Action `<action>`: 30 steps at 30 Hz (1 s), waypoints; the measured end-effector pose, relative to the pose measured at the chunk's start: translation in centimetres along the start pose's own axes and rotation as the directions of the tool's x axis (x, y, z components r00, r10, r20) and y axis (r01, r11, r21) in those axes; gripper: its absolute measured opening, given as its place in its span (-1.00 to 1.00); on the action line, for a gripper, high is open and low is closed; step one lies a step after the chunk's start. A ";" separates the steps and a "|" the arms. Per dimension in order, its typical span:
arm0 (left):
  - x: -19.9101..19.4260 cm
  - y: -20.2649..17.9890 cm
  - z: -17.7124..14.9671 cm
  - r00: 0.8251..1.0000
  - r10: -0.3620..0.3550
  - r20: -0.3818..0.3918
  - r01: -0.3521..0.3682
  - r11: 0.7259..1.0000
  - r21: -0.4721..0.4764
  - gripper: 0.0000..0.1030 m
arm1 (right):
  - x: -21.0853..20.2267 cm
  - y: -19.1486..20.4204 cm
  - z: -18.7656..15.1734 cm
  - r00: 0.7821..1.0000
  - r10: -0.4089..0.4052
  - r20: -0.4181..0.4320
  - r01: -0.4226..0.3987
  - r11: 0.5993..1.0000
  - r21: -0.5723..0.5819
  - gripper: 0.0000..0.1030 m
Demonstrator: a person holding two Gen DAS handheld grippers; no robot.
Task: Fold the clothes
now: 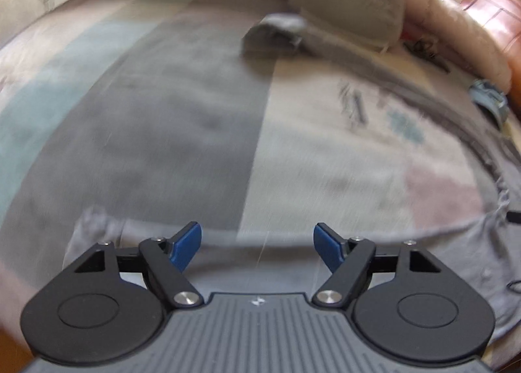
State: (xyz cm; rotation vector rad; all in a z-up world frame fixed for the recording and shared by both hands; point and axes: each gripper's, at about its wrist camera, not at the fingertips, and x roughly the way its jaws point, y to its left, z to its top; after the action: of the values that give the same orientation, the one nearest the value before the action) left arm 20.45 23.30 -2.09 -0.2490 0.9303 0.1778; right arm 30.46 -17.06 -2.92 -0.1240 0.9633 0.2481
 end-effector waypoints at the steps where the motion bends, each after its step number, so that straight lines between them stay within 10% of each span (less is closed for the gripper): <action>1: 0.3 -0.3 0.9 1.000 -0.018 0.009 0.018 1.000 0.009 0.50 | -0.1 0.0 0.2 1.000 -0.006 0.002 0.006 1.000 0.007 0.74; 10: 3.0 -7.0 1.6 0.992 -0.124 -0.001 0.123 0.989 0.086 0.51 | -1.9 -2.8 0.4 0.998 0.010 0.058 -0.011 1.000 0.004 0.74; 23: -1.5 -11.3 -0.7 0.995 0.098 0.002 -0.098 0.995 -0.004 0.52 | 4.0 -9.7 1.5 0.994 0.110 -0.004 -0.110 0.994 0.011 0.77; 30: -1.8 -9.7 -1.1 0.994 0.107 0.018 -0.106 0.993 -0.042 0.53 | 4.9 -8.0 1.2 0.995 0.092 -0.026 -0.093 0.994 -0.050 1.00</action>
State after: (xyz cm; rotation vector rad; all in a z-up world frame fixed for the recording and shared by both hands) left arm 21.05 13.61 0.05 -0.2354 0.9214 0.2976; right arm 36.20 -23.82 -6.35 -0.1298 0.9875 0.3573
